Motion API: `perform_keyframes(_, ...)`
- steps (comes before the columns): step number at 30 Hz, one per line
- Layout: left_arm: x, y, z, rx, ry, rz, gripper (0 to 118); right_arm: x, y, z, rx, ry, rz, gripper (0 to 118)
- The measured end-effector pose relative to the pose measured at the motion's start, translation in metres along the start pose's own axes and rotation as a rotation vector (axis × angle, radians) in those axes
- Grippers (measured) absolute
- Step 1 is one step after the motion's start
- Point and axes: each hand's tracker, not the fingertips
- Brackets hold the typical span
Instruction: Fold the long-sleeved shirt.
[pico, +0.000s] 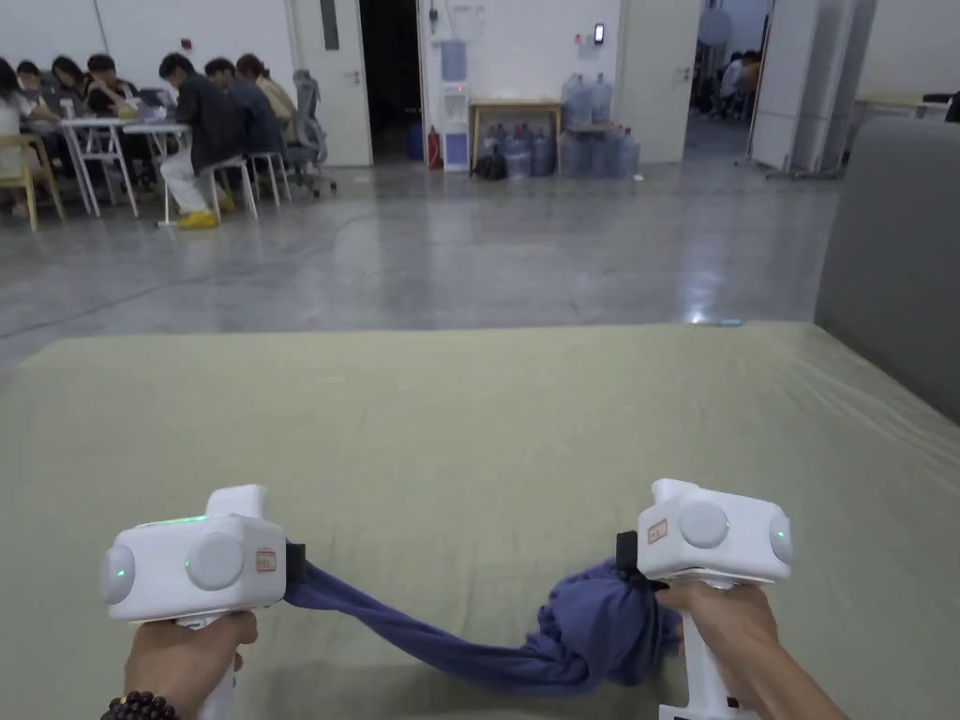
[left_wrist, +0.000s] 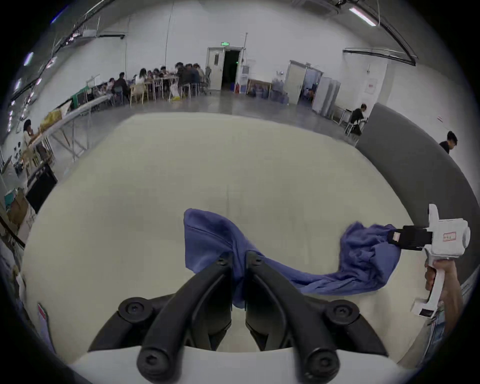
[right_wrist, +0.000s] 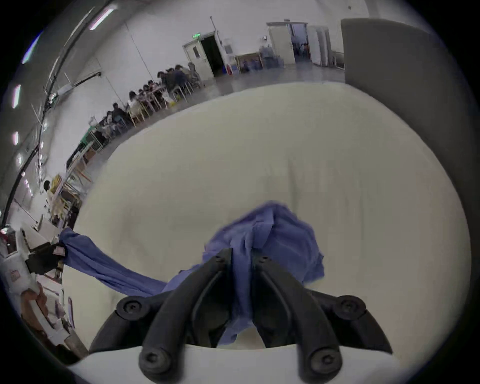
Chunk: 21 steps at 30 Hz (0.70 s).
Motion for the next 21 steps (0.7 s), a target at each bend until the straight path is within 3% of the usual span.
perform_keyframes(2, -0.018, -0.022, 0.008, 0.009, -0.044, 0.017, 4, 0.005, -0.023, 0.020, 0.033, 0.014, -0.003, 16)
perform_keyframes(5, -0.028, -0.066, 0.042, 0.025, -0.036, -0.001, 4, 0.012, -0.073, 0.061, 0.055, -0.022, 0.079, 16)
perform_keyframes(12, -0.034, -0.187, 0.103, -0.032, -0.067, 0.038, 4, 0.037, -0.203, 0.134, 0.004, -0.041, 0.007, 15)
perform_keyframes(17, -0.044, -0.232, 0.105, -0.064, -0.084, 0.086, 7, 0.045, -0.241, 0.147, -0.027, -0.052, -0.004, 15)
perform_keyframes(18, -0.044, -0.234, 0.106, -0.043, -0.057, 0.094, 29, 0.045, -0.243, 0.152, -0.022, -0.071, -0.007, 15)
perform_keyframes(20, -0.043, -0.232, 0.110, -0.019, -0.014, 0.089, 118, 0.048, -0.242, 0.168, 0.063, -0.063, -0.032, 15)
perform_keyframes(21, -0.041, -0.231, 0.112, -0.040, -0.011, 0.081, 118, 0.048, -0.240, 0.179, 0.113, -0.056, -0.061, 21)
